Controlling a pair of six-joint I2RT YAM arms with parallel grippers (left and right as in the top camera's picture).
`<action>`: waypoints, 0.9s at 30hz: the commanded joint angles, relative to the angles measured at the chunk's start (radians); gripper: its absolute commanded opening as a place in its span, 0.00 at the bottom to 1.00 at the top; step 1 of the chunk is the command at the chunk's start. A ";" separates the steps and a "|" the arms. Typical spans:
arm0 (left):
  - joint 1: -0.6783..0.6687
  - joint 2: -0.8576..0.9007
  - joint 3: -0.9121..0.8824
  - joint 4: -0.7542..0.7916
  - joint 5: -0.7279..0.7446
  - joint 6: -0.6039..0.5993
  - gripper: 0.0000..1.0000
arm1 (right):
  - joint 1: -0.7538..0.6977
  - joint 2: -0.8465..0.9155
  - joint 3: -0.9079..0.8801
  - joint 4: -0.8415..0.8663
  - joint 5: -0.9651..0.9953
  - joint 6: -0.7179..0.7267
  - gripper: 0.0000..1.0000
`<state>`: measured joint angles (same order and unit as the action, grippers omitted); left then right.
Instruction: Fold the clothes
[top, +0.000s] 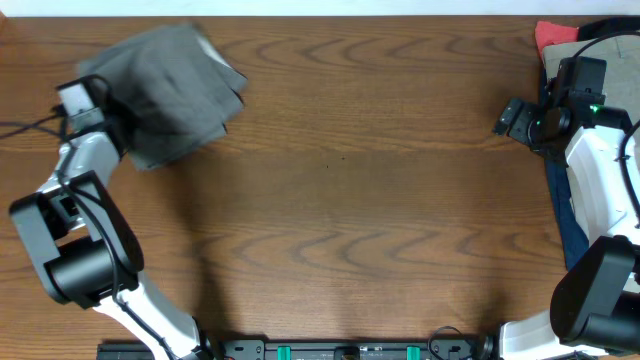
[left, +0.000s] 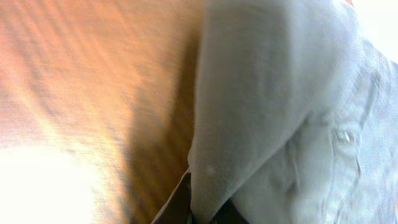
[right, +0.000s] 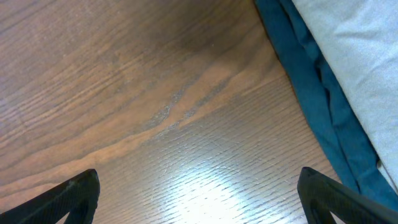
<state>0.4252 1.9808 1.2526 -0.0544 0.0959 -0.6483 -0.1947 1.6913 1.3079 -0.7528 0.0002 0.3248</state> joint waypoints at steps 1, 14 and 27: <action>0.008 0.011 -0.003 -0.032 -0.019 -0.170 0.06 | 0.002 -0.001 0.017 0.001 0.011 -0.008 0.99; -0.106 0.091 -0.003 0.060 -0.019 -0.381 0.06 | 0.002 -0.001 0.017 0.001 0.011 -0.008 0.99; -0.181 0.183 -0.003 0.243 -0.018 -0.381 0.33 | 0.002 -0.001 0.017 0.001 0.011 -0.008 0.99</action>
<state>0.2535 2.1407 1.2514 0.1894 0.0753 -1.0241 -0.1947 1.6913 1.3079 -0.7528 0.0002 0.3248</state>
